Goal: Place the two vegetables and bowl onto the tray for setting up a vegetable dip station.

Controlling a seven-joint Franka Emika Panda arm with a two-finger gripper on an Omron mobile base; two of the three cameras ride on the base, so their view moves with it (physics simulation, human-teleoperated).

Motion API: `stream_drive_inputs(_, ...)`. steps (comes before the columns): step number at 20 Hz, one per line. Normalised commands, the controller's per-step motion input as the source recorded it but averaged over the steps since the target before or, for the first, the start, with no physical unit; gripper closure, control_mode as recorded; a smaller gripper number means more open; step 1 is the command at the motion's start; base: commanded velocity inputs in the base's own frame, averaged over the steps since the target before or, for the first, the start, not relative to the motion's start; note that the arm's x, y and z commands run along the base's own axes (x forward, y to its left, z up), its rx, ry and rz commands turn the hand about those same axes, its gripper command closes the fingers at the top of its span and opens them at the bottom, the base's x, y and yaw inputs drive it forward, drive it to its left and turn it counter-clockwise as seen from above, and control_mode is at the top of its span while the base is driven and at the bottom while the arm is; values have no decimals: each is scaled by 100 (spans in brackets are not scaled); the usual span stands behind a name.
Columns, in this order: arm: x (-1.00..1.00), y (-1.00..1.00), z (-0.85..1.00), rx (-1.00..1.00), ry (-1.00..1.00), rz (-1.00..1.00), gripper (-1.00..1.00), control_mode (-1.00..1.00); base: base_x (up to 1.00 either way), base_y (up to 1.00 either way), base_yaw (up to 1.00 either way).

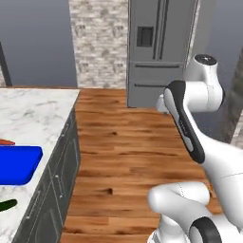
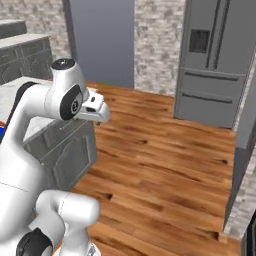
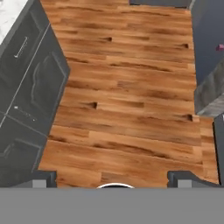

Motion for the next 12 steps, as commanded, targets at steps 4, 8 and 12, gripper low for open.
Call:
stream_drive_inputs(4,0,0,0,0,0,0,-100,100,2,0,50)
stream_drive_inputs(8,0,0,0,0,0,0,-100,100,-1,0,50)
stream_drive_inputs(12,0,0,0,0,0,0,-100,100,-1,0,50)
